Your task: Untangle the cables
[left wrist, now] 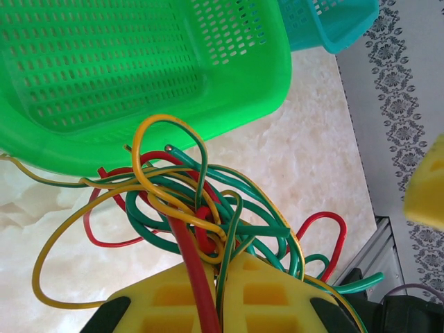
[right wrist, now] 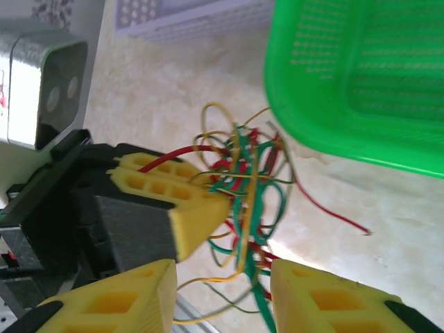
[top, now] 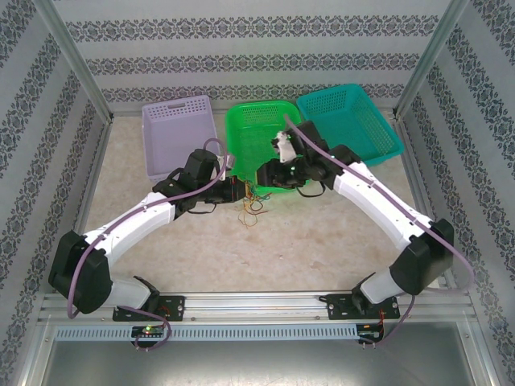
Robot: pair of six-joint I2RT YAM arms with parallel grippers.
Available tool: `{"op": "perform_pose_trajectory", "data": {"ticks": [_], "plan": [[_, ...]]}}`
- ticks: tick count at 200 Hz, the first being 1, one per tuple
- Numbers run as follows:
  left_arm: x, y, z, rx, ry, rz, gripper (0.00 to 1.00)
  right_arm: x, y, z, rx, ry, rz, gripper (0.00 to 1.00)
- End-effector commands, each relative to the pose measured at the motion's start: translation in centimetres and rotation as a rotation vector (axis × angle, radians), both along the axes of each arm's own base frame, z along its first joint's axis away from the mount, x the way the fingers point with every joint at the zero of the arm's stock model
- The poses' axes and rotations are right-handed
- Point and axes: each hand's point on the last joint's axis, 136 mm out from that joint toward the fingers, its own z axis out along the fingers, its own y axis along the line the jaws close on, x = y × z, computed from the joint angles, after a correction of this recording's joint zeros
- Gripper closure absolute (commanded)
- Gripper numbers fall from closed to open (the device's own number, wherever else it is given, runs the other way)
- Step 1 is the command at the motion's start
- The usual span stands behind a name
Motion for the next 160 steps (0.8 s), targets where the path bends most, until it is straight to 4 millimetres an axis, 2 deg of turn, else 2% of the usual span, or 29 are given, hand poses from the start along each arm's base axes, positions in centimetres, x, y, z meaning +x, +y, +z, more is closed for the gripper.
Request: {"op": "perform_pose_trajectory", "data": {"ticks": [1,19,34,58,84,105,108,129,160], "plan": [[0.0,0.1,2.2,-0.010,-0.065,-0.022,1.00,-0.2,1.7,-1.9,-0.019,0.058,0.067,0.59],[0.0,0.2,2.2,-0.013,-0.067,-0.017,1.00,-0.2,2.6,-3.0,-0.021,0.086,0.074,0.60],[-0.1,0.2,2.4,-0.018,-0.070,-0.015,1.00,0.0,2.7,-3.8,-0.028,0.106,0.066,0.65],[-0.2,0.3,2.4,-0.018,-0.072,-0.011,1.00,0.4,2.5,-4.3,-0.040,0.101,0.047,0.72],[-0.3,0.1,2.6,-0.022,-0.074,-0.013,1.00,0.7,2.2,-4.8,-0.054,0.106,0.032,0.73],[-0.3,0.2,2.6,-0.020,-0.073,-0.009,1.00,0.9,2.1,-5.1,-0.055,0.105,0.022,0.97],[-0.3,0.2,2.6,-0.018,-0.073,-0.009,1.00,1.0,2.0,-5.2,-0.061,0.105,0.018,1.00],[-0.3,1.2,2.2,0.032,-0.054,0.032,1.00,1.7,0.0,-4.8,-0.094,0.068,-0.053,1.00],[-0.4,4.6,0.5,0.187,-0.022,0.152,1.00,2.7,-4.3,-4.8,-0.073,0.065,-0.182,1.00]]}}
